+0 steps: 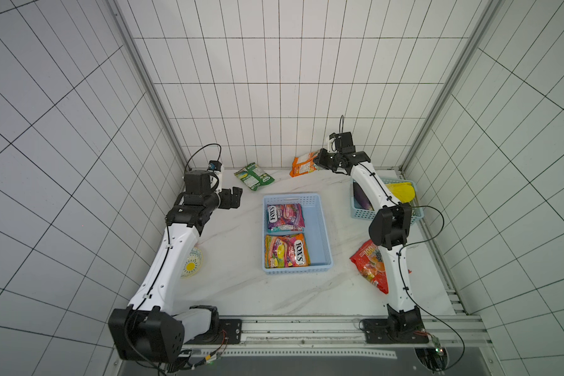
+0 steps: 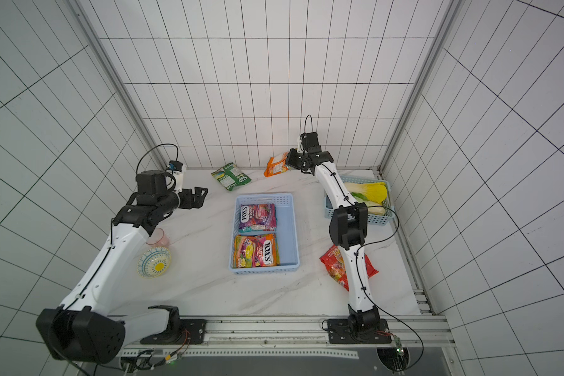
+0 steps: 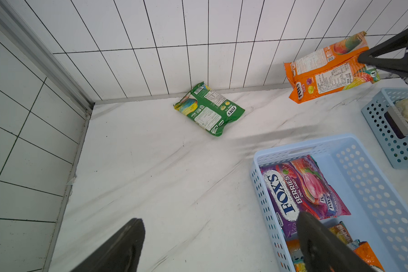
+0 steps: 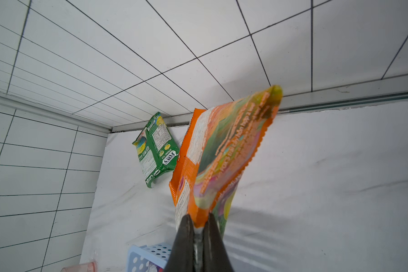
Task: Put the candies in the basket
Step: Pick up the candy at the center of the board, then place the candy in the basket.
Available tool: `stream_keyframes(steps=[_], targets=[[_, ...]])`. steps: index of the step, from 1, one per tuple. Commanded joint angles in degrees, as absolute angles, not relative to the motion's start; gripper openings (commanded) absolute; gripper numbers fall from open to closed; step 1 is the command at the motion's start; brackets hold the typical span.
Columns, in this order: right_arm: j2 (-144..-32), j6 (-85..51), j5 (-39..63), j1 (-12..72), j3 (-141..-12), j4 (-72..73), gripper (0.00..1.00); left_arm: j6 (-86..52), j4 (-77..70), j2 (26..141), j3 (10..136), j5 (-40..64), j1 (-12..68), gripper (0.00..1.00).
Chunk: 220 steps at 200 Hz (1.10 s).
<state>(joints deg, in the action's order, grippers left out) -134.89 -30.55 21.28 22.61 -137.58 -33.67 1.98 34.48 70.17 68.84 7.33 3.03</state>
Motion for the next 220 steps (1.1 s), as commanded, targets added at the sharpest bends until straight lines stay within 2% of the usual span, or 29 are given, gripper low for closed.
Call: stream_keyframes(steps=[1, 54, 89, 139, 174, 220], targets=[[-128.1, -28.5, 24.1, 23.5, -134.0, -33.4, 0.00, 2.0, 33.0, 68.6, 68.1, 7.6, 2.7, 0.98], [-112.8, -25.6, 24.8, 28.8, -115.9, -31.0, 0.00, 1.8, 31.8, 67.6, 66.8, 8.0, 1.9, 0.98], [-104.2, -30.1, 25.4, 32.8, -99.1, -20.8, 0.00, 1.6, 31.1, 66.9, 66.1, 8.8, 1.5, 0.98], [-101.4, -30.7, 24.9, 37.4, -91.0, -18.9, 0.00, 1.0, 31.0, 66.2, 65.7, 10.7, 0.2, 0.98], [-100.3, -33.8, 23.3, 37.8, -84.3, -14.3, 0.00, 0.5, 30.7, 65.5, 65.3, 11.3, -0.9, 0.98], [-102.6, -36.2, 24.0, 38.9, -82.4, -11.1, 0.00, 0.1, 30.6, 65.6, 65.5, 12.1, -1.2, 0.98]])
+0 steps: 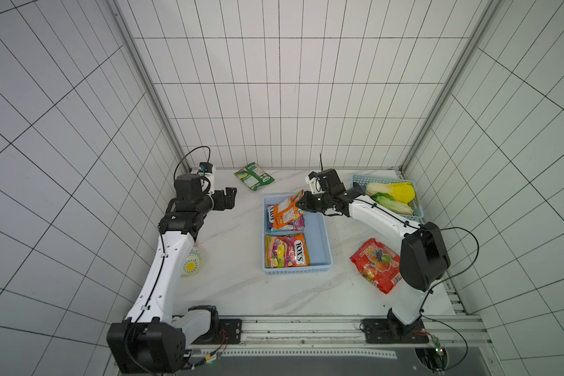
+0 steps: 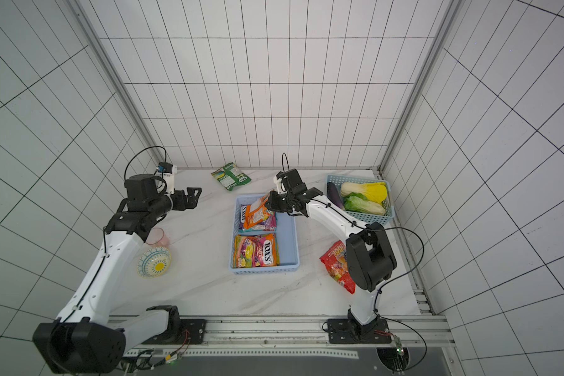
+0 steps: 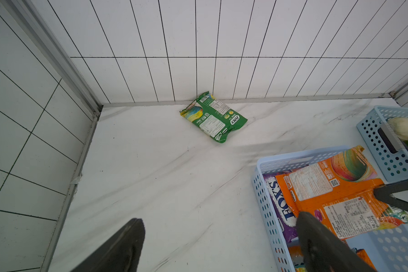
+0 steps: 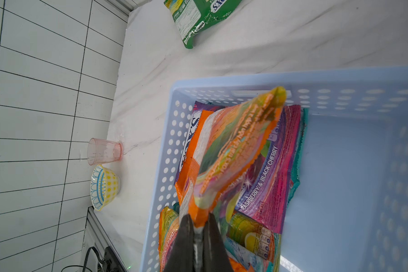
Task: Put the candies in the basket
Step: Place the candy in the basket.
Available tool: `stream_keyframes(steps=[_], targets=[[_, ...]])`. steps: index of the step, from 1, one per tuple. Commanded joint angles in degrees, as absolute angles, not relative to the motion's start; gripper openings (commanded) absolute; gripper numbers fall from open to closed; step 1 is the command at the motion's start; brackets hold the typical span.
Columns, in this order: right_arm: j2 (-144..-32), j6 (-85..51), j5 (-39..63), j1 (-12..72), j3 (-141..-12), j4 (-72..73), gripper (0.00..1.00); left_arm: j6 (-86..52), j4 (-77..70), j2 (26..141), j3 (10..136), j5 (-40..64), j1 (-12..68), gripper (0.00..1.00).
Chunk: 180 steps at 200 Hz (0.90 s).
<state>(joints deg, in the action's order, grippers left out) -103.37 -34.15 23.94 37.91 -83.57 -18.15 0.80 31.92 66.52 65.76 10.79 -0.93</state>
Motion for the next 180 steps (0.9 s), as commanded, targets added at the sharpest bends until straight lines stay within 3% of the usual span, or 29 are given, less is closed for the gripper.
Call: stream_keyframes(steps=[1, 56, 120, 180], targets=[[-102.7, -36.2, 23.9, 38.9, -82.3, -11.0, 0.00, 0.1, 30.5, 65.6, 65.4, 12.1, -1.2, 0.98], [-107.6, -38.1, 25.5, 39.9, -81.1, -10.1, 0.01, 0.2, 30.2, 65.6, 64.9, 12.6, -1.4, 0.98], [-107.8, -34.5, 22.1, 39.4, -80.2, -16.6, 0.30, 0.2, 29.8, 66.3, 64.5, 13.2, -1.6, 0.98], [-103.7, -29.6, 15.0, 37.7, -81.4, -25.7, 0.45, -0.1, 30.2, 67.0, 65.3, 13.1, -1.7, 0.98]])
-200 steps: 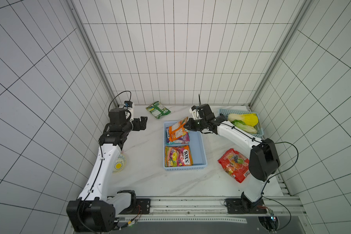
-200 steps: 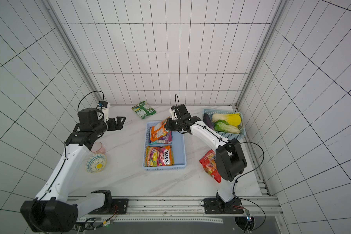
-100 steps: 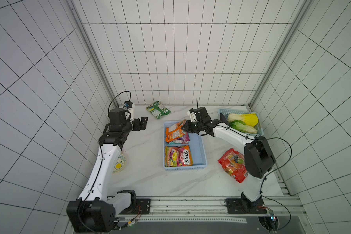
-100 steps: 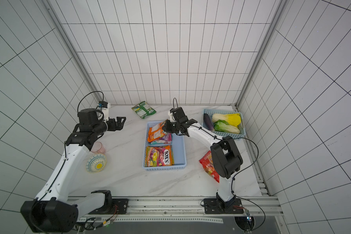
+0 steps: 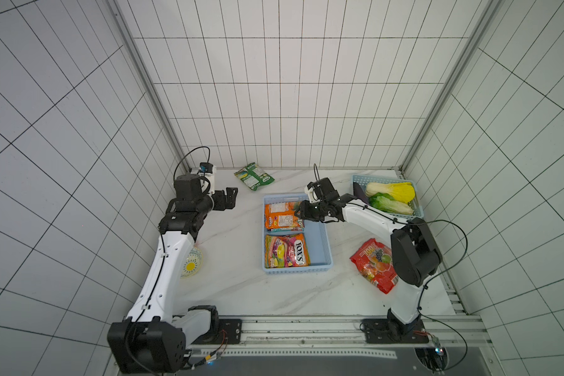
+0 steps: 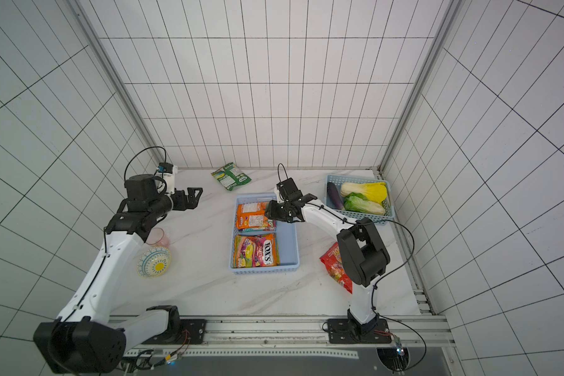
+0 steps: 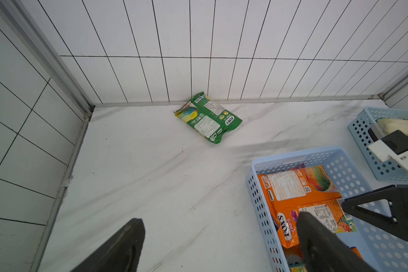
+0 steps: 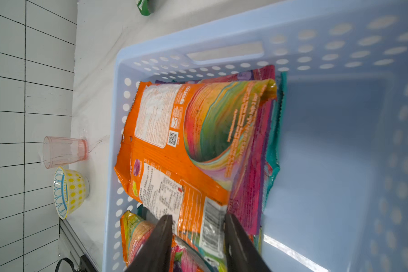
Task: Put the candies in the basket
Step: Place the candy in the basket.
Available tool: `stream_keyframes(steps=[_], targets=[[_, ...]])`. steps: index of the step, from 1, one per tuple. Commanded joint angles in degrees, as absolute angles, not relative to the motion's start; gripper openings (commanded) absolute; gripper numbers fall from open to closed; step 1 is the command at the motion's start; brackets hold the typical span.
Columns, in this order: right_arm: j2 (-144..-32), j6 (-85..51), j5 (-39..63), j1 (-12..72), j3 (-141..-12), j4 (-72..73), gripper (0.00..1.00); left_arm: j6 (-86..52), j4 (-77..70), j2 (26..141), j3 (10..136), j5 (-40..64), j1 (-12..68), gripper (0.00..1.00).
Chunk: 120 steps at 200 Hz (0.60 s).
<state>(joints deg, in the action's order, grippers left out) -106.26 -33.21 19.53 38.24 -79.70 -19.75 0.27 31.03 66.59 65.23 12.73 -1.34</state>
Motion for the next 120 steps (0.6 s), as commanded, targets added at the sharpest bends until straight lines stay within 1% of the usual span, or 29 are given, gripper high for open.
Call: stream_keyframes(steps=[1, 12, 40, 63, 83, 120], targets=[[-103.7, -29.6, 14.9, 37.7, -81.7, -25.8, 0.45, -0.2, 30.3, 67.0, 65.4, 13.0, -1.8, 0.98], [-103.5, -29.1, 13.9, 38.0, -83.2, -28.1, 0.46, -0.2, 30.2, 66.9, 65.6, 13.0, -1.8, 0.98], [-104.1, -26.0, 12.6, 39.8, -86.4, -28.5, 0.48, -0.1, 30.0, 66.7, 65.2, 13.4, -1.7, 0.98], [-107.6, -24.9, 11.2, 40.9, -92.1, -31.8, 0.49, -0.2, 30.6, 66.6, 65.9, 12.7, -1.7, 0.98], [-111.3, -23.7, 10.7, 41.9, -95.0, -32.3, 0.53, 0.0, 30.2, 66.3, 65.1, 13.0, -1.7, 0.98], [-119.3, -21.1, 7.4, 44.5, -103.5, -37.4, 0.59, -0.2, 30.4, 66.5, 65.7, 12.8, -1.4, 0.98]])
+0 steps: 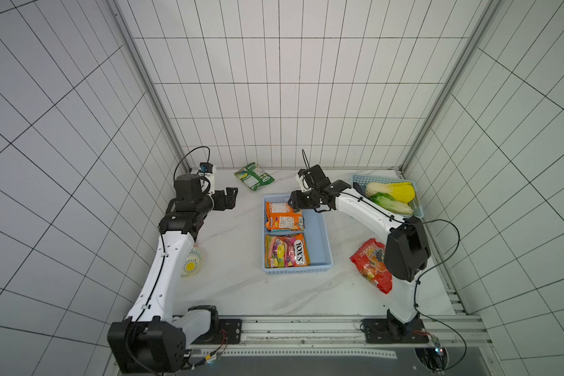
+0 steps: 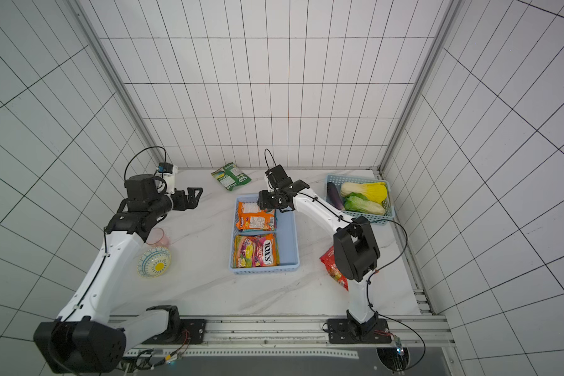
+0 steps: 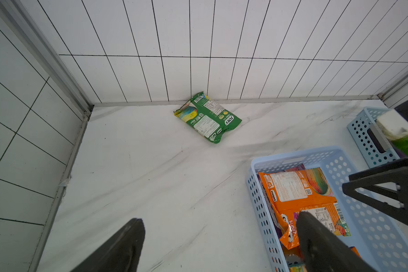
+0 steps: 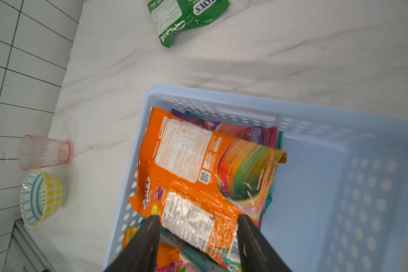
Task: Put the candies in the basket
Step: Place the candy in the basket.
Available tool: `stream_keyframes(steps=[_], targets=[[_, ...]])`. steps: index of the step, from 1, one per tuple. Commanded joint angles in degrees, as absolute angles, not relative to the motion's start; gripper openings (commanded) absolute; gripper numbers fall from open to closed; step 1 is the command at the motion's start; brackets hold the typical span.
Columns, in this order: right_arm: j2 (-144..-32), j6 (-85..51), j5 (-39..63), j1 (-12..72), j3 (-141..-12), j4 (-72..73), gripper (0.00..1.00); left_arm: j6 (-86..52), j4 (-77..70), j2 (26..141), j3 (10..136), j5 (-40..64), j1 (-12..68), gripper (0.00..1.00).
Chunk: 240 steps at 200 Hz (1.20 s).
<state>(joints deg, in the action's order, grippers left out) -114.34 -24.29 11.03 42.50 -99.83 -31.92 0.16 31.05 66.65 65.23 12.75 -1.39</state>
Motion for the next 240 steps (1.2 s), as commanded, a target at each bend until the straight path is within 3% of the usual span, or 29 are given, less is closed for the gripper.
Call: stream_keyframes(steps=[1, 74, 108, 168, 172, 188, 201, 222, 225, 240], targets=[[-119.4, -21.0, 7.3, 44.6, -103.5, -37.4, 0.59, -0.1, 30.4, 66.5, 65.7, 12.9, -1.4, 0.98], [-128.3, -18.3, 3.8, 46.7, -112.3, -44.6, 0.62, 0.0, 30.8, 66.8, 65.8, 12.4, -1.5, 0.98], [-121.3, -17.9, 0.7, 46.7, -109.2, -44.3, 0.65, -0.2, 30.3, 66.5, 65.2, 13.2, -1.4, 0.98], [-107.8, -19.5, -6.7, 46.6, -100.2, -44.7, 0.78, -0.3, 30.4, 66.7, 65.4, 13.3, -1.2, 0.98], [-107.1, -19.6, -7.1, 46.6, -99.8, -45.1, 0.82, -0.3, 30.7, 66.9, 65.7, 13.2, -1.2, 0.98], [-103.9, -21.0, -9.0, 46.6, -97.6, -46.1, 0.84, -0.5, 30.7, 66.8, 66.0, 13.1, -1.2, 0.98], [-101.0, -21.5, -9.8, 46.5, -94.5, -46.1, 0.93, -0.5, 30.4, 66.5, 65.3, 13.6, -1.2, 0.98], [-96.9, -21.7, -12.7, 46.2, -90.2, -47.0, 0.95, -0.5, 30.6, 66.8, 65.5, 13.3, -1.2, 0.98], [-96.3, -22.0, -13.1, 46.0, -89.6, -47.4, 1.00, -0.5, 30.7, 66.9, 65.7, 13.3, -1.2, 0.98], [-93.1, -24.3, -14.1, 45.2, -85.9, -48.3, 0.99, -0.7, 30.8, 66.7, 65.9, 13.4, -1.2, 0.98]])
